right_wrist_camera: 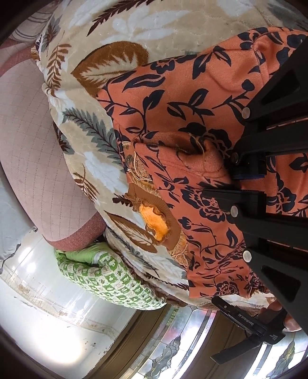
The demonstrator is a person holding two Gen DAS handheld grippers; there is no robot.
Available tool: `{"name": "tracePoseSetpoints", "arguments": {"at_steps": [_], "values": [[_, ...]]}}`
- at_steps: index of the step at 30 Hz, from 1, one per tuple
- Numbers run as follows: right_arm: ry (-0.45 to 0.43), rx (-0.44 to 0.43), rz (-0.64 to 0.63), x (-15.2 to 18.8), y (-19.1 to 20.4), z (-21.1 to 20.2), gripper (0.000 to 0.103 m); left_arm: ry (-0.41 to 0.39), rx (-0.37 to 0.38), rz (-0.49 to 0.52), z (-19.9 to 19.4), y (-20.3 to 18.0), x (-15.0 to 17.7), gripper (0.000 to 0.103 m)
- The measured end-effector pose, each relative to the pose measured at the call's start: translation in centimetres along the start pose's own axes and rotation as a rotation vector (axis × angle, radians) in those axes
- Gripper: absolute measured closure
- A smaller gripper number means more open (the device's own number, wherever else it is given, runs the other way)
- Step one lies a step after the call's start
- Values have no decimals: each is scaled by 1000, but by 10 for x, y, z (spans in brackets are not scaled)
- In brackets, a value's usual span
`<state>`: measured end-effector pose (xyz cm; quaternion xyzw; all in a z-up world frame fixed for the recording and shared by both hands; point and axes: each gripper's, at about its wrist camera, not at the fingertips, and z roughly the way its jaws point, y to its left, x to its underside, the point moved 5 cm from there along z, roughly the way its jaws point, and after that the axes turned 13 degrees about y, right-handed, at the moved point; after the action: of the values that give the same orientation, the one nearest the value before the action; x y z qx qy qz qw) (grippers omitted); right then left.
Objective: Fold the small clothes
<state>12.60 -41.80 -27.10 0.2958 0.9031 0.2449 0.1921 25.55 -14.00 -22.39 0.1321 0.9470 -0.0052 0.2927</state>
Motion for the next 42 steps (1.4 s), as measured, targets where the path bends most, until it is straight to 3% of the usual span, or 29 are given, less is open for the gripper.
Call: {"name": "tracePoseSetpoints", "arguments": {"at_steps": [19, 24, 27, 29, 37, 42], "values": [[-6, 63, 20, 16, -20, -2, 97, -8, 11, 30, -4, -10, 1, 18], [29, 83, 54, 21, -35, 10, 97, 102, -45, 13, 23, 2, 8, 18], [22, 72, 59, 22, -37, 8, 97, 239, -100, -20, 54, 17, 19, 18], [0, 84, 42, 21, -35, 3, 97, 295, -60, -66, 66, 25, 26, 18], [26, 68, 73, 27, -46, 3, 97, 297, -48, -69, 60, 28, 25, 18], [-24, 84, 51, 28, -38, -10, 97, 297, -43, -142, 56, 47, 25, 24]]}}
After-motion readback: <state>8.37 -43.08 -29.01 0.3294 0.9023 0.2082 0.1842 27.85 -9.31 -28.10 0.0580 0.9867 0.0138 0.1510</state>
